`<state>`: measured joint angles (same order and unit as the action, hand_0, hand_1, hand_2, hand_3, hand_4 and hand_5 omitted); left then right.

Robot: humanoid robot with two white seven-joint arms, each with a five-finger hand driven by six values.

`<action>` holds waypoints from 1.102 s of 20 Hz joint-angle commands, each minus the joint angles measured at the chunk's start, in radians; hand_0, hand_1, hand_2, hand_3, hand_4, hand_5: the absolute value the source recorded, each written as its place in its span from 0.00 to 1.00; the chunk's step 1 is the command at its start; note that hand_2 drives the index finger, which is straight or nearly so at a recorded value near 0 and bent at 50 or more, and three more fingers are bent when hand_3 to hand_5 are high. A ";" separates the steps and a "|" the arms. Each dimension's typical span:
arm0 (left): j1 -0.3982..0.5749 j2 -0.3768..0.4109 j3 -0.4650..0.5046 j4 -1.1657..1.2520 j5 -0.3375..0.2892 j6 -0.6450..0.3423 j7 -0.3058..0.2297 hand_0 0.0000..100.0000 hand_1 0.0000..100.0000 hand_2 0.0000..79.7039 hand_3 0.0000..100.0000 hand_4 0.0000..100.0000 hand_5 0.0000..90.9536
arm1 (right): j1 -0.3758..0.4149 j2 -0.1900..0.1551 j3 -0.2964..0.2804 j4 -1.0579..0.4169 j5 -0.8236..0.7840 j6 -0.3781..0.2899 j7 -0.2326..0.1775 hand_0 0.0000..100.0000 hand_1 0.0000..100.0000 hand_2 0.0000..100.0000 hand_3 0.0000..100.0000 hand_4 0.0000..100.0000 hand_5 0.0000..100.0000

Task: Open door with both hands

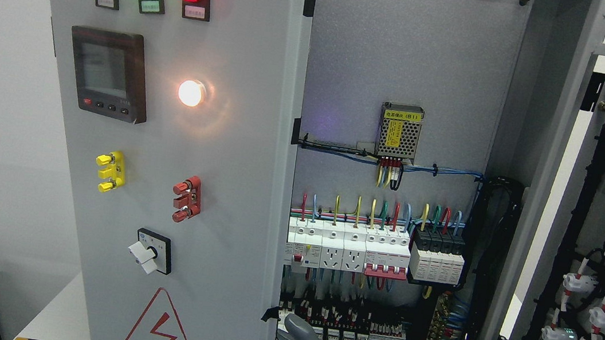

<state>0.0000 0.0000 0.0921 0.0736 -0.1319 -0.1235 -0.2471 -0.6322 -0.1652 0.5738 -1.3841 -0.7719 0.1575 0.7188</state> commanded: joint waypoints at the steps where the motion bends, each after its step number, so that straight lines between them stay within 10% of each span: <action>1: 0.008 0.008 0.000 0.000 0.000 0.001 0.000 0.00 0.00 0.00 0.00 0.04 0.00 | 0.008 0.003 0.014 -0.044 -0.015 0.001 0.017 0.00 0.00 0.00 0.00 0.00 0.00; 22: 0.008 0.008 0.000 0.000 0.000 0.001 0.000 0.00 0.00 0.00 0.00 0.04 0.00 | 0.025 0.026 0.086 -0.119 -0.043 0.039 0.042 0.00 0.00 0.00 0.00 0.00 0.00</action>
<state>0.0000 0.0000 0.0921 0.0736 -0.1319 -0.1235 -0.2471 -0.6090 -0.1537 0.6279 -1.4670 -0.8126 0.1909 0.7604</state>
